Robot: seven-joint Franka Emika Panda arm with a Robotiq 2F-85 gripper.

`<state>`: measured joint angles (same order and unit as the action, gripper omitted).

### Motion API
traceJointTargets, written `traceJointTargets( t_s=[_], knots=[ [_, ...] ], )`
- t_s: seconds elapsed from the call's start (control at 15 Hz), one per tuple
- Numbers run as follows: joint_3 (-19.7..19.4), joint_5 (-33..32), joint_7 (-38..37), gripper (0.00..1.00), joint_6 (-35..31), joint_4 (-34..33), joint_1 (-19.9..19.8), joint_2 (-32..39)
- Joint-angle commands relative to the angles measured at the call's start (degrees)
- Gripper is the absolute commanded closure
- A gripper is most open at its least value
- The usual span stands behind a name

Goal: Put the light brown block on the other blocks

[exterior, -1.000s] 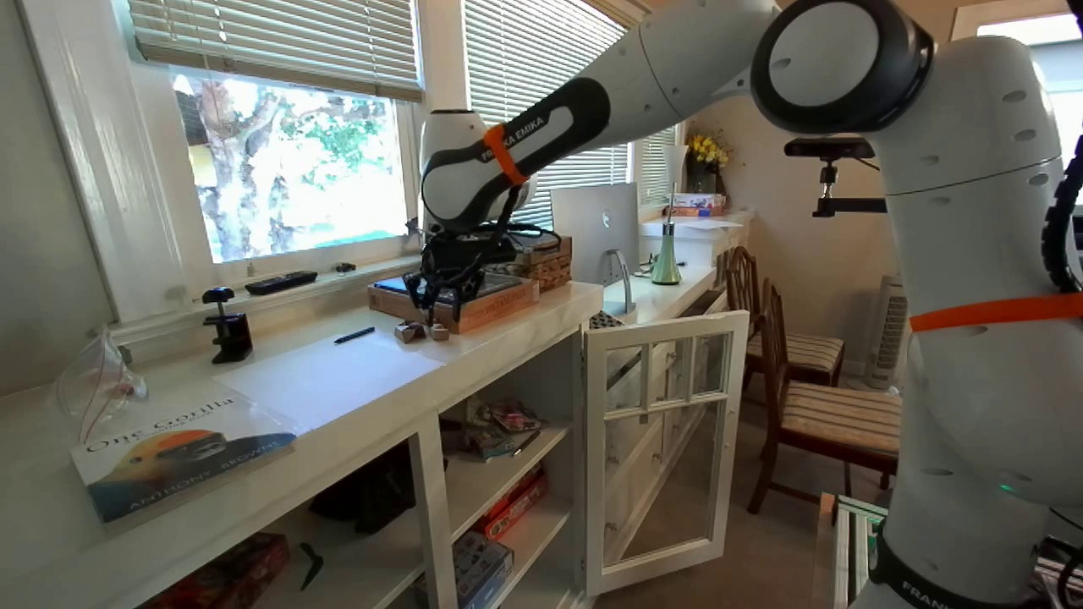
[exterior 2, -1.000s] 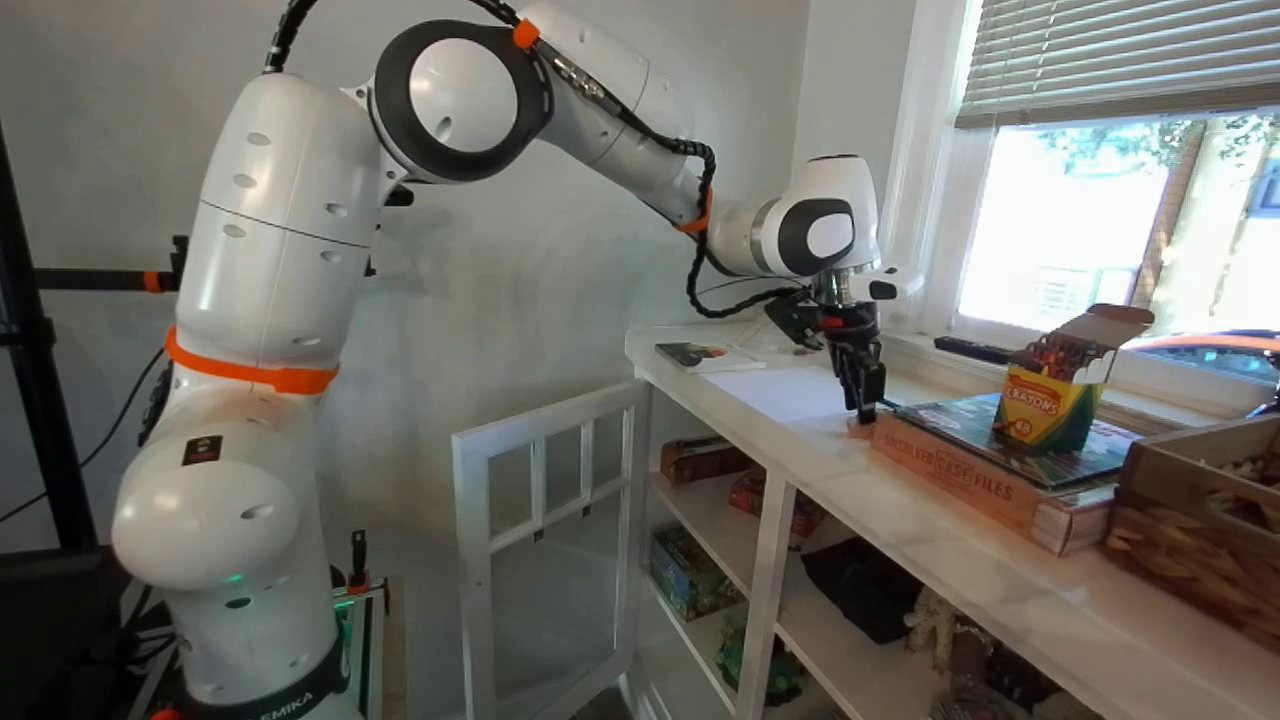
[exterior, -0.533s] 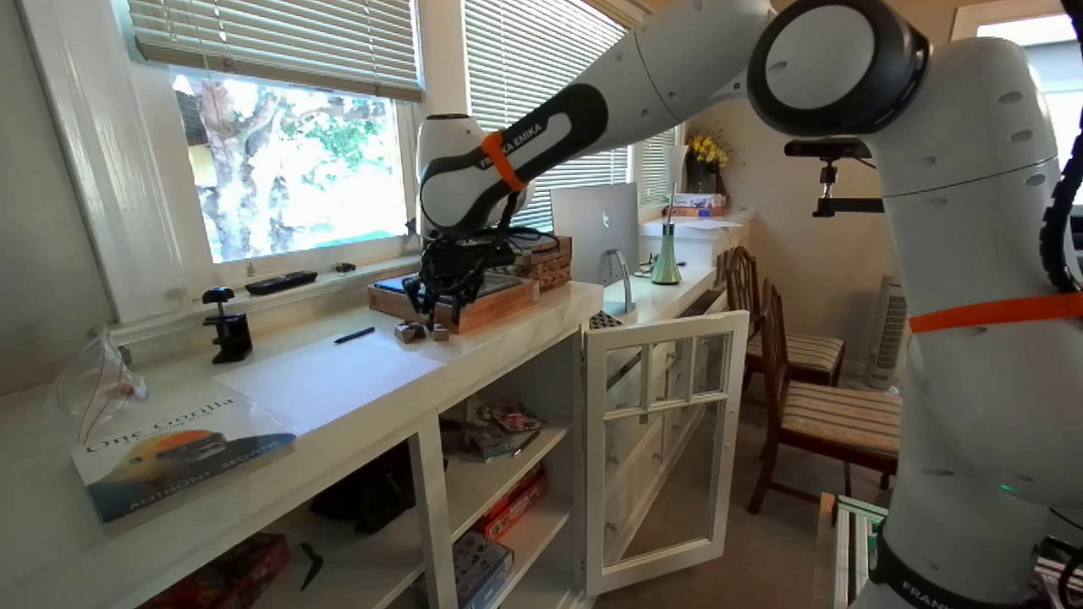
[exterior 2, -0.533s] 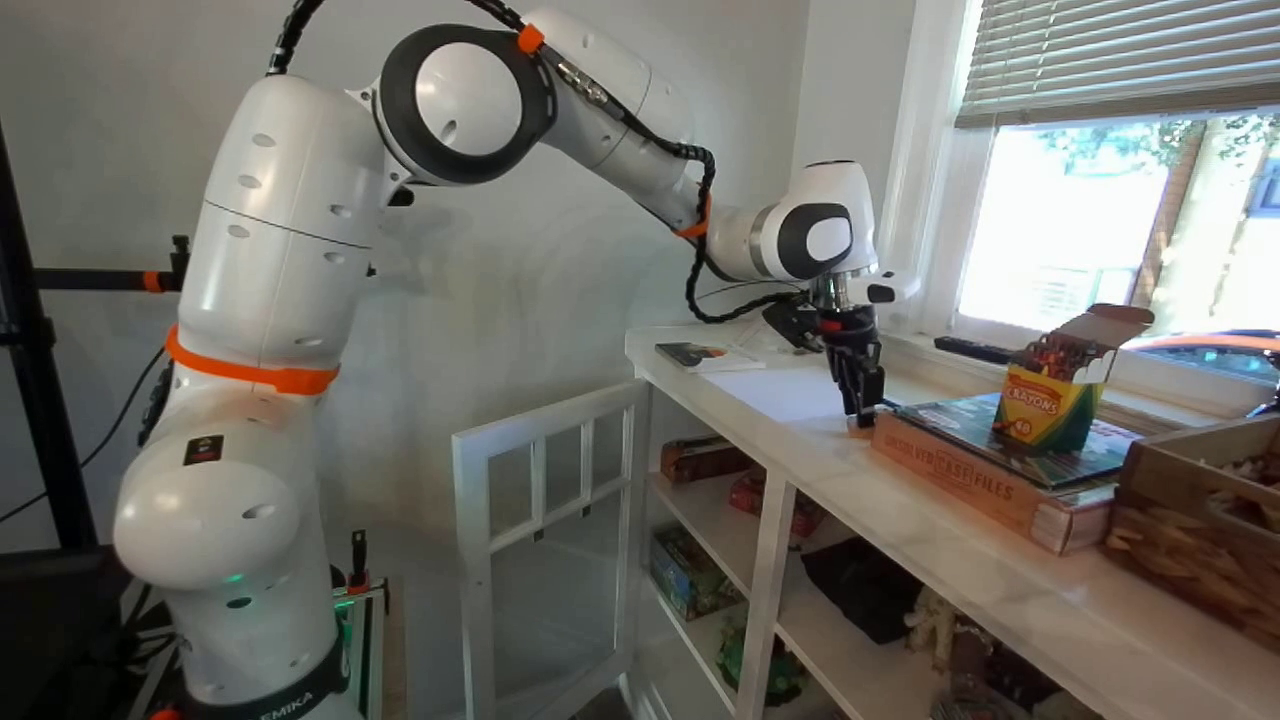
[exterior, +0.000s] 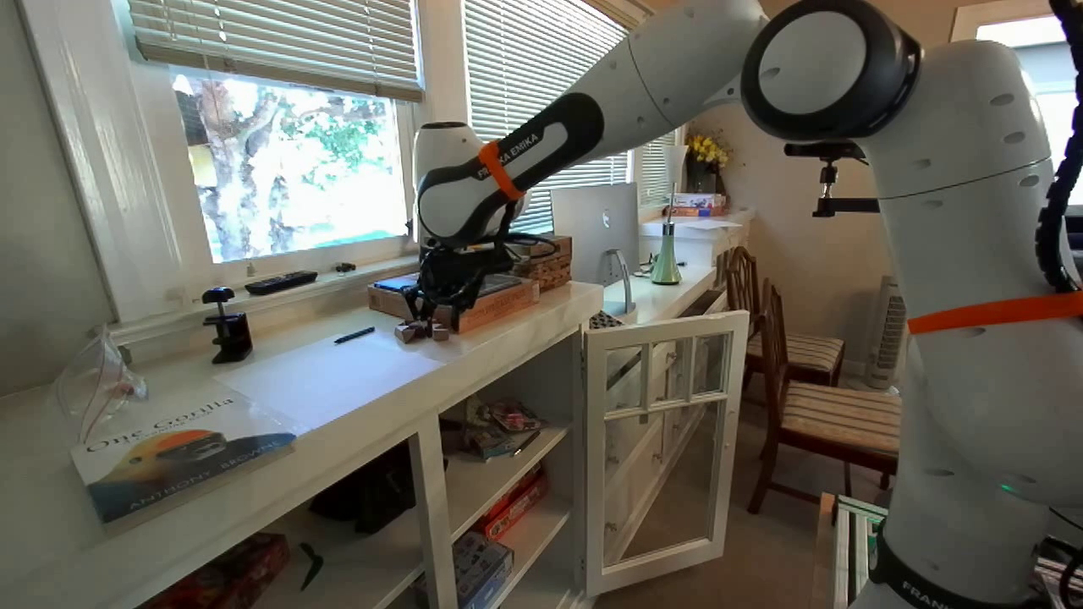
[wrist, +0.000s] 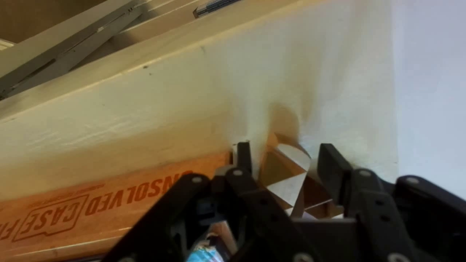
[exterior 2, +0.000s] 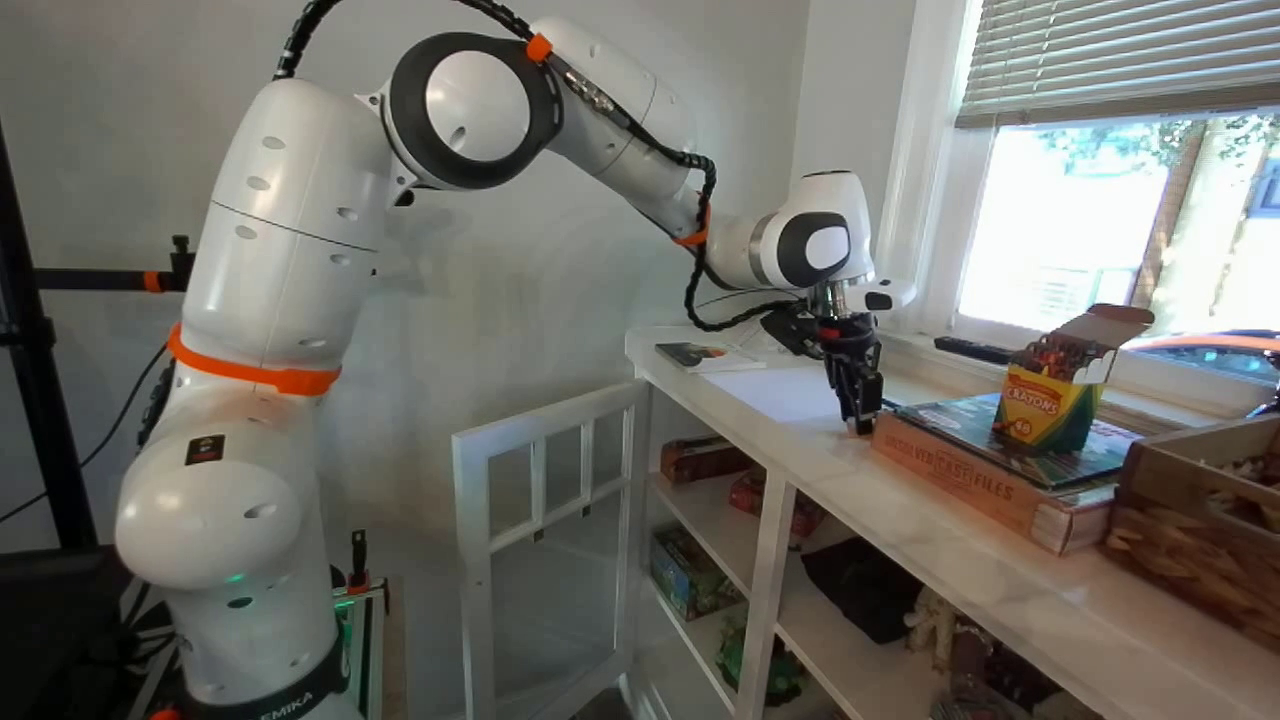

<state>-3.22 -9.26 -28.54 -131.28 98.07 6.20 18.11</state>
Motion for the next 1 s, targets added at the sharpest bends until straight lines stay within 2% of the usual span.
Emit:
traceJointTargets(
  t_s=[0.0,0.13,0.27,0.93],
  knots=[
    [-0.3,-1.1,0.2,0.80,-0.9,-0.2,0.3,0.5],
    [-0.3,-0.9,0.3,0.97,-0.9,-0.3,0.2,0.2],
    [-0.3,-0.7,0.4,0.94,-0.8,-0.5,0.1,-0.1],
    [0.0,0.1,0.0,0.94,-1.0,-3.8,0.2,-0.6]
  ],
)
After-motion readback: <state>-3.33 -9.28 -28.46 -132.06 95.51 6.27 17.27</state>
